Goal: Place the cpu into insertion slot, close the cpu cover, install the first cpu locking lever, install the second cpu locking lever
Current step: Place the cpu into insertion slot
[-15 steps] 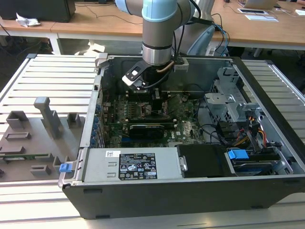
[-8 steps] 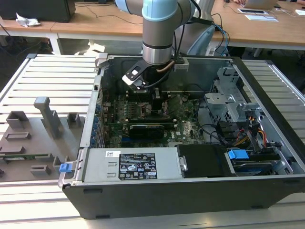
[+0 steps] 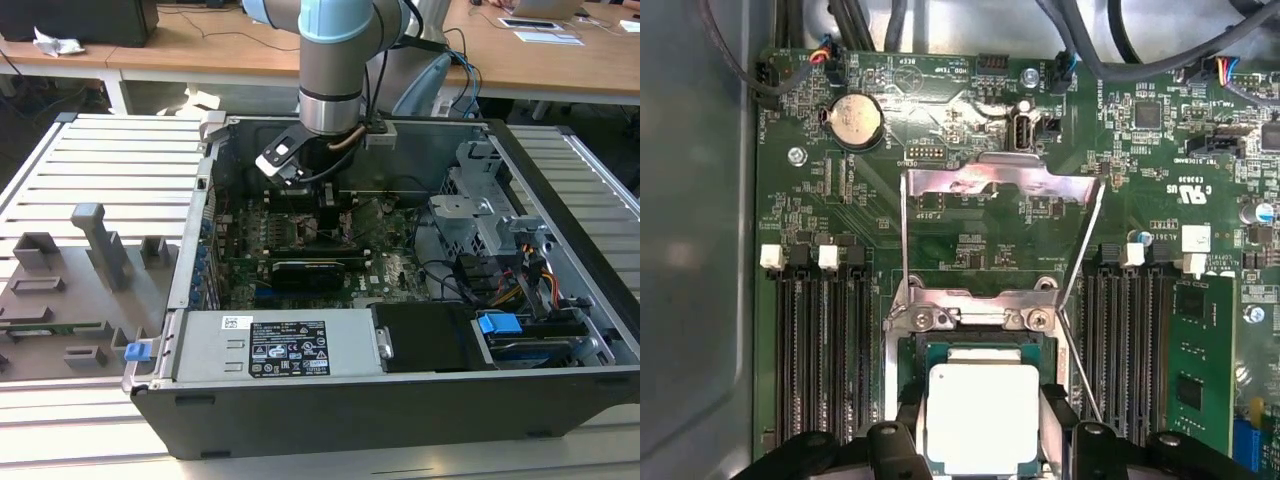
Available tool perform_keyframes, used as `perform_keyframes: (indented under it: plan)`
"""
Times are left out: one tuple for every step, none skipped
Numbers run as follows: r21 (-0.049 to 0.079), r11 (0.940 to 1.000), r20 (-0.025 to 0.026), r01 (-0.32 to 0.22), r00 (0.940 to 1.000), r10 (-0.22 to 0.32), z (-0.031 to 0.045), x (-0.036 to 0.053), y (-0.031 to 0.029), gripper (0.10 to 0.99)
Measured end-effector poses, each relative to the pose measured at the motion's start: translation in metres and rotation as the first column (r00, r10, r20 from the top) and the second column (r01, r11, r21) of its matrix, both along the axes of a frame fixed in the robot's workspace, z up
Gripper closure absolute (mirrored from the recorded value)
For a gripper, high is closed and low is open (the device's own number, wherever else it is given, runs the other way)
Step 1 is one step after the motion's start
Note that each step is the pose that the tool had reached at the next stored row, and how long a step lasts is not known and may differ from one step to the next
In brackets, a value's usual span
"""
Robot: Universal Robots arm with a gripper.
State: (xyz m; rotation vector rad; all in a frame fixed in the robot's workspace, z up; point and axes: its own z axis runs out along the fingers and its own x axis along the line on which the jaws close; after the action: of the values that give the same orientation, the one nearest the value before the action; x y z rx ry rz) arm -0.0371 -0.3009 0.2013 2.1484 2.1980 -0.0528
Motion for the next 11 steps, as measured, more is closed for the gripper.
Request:
perform_keyframes:
  plan:
    - [0.000,0.9998,0.0000,-0.022,0.9998,0.022,-0.0004,0.0000,0.0000,0.545]
    - [0.000,0.9996,0.0002,-0.027,0.9996,0.027,-0.0010,0.0000,0.0001,0.545]
    - [0.001,0.9996,0.0002,-0.026,0.9996,0.026,-0.0016,-0.0001,0.0001,0.545]
    - [0.003,0.9997,0.0000,-0.025,0.9997,0.025,-0.0024,-0.0001,0.0000,0.545]
    - [0.003,0.9997,-0.0002,-0.023,0.9997,0.023,-0.0029,-0.0001,0.0000,0.545]
    - [0.003,0.9997,-0.0002,-0.022,0.9998,0.022,-0.0031,-0.0001,0.0000,0.545]
    - [0.004,0.9998,-0.0001,-0.022,0.9998,0.022,-0.0034,-0.0001,0.0000,0.545]
    - [0.004,0.9998,-0.0001,-0.022,0.9998,0.022,-0.0035,0.0000,0.0000,0.545]
    - [0.004,0.9998,-0.0001,-0.022,0.9998,0.022,-0.0036,0.0002,0.0000,0.545]
    - [0.004,0.9998,0.0000,-0.022,0.9998,0.022,-0.0036,0.0003,0.0000,0.545]
    - [0.004,0.9998,0.0001,-0.022,0.9998,0.022,-0.0036,0.0003,0.0000,0.545]
